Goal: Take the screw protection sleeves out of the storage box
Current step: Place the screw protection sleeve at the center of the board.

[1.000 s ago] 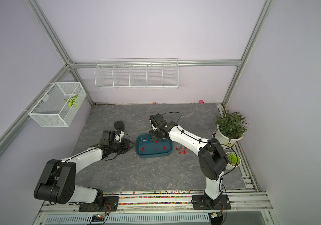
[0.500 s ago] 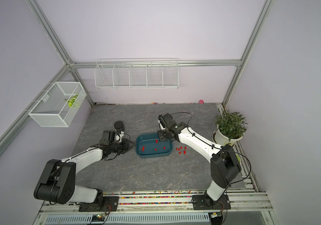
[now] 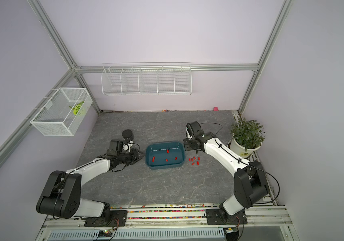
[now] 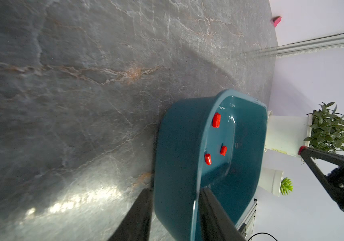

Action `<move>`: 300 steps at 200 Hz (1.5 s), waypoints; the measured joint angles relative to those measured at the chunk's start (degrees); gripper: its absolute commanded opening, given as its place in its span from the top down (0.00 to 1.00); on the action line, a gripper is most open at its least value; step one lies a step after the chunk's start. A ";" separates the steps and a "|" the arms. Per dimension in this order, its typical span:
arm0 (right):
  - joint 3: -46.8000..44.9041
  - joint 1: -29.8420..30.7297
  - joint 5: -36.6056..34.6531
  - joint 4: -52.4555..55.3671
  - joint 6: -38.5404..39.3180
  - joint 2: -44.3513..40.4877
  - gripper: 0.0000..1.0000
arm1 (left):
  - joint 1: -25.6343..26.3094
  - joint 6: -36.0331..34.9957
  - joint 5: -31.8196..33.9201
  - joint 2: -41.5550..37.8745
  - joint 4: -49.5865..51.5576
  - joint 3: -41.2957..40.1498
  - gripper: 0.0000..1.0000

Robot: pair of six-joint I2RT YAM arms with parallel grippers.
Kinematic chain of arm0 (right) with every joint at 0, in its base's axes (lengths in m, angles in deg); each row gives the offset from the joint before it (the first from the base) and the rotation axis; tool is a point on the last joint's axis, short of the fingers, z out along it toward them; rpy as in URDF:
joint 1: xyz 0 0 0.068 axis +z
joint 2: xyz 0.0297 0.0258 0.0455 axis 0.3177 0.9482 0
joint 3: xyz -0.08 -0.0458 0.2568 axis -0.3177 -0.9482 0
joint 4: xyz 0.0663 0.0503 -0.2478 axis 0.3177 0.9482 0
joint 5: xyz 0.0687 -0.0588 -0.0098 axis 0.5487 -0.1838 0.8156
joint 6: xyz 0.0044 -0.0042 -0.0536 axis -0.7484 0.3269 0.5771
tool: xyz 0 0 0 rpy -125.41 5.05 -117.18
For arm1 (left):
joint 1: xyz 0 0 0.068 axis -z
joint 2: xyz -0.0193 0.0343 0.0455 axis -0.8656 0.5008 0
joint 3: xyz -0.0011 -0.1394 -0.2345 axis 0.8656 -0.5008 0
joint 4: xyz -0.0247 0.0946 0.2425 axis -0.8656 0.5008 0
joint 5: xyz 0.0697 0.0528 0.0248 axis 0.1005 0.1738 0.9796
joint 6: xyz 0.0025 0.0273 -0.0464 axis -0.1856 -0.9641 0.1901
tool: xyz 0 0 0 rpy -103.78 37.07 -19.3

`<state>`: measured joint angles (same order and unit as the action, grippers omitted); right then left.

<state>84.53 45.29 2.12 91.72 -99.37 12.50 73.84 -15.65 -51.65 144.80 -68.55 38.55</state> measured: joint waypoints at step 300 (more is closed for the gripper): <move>-4.04 -3.54 5.09 -7.15 1.03 12.39 0.82 | 0.00 0.00 -0.17 0.79 0.02 0.42 0.57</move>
<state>80.49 41.74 7.21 84.57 -98.35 24.90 73.84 -15.65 -51.83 145.59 -68.53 38.97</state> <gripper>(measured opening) 0.166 0.428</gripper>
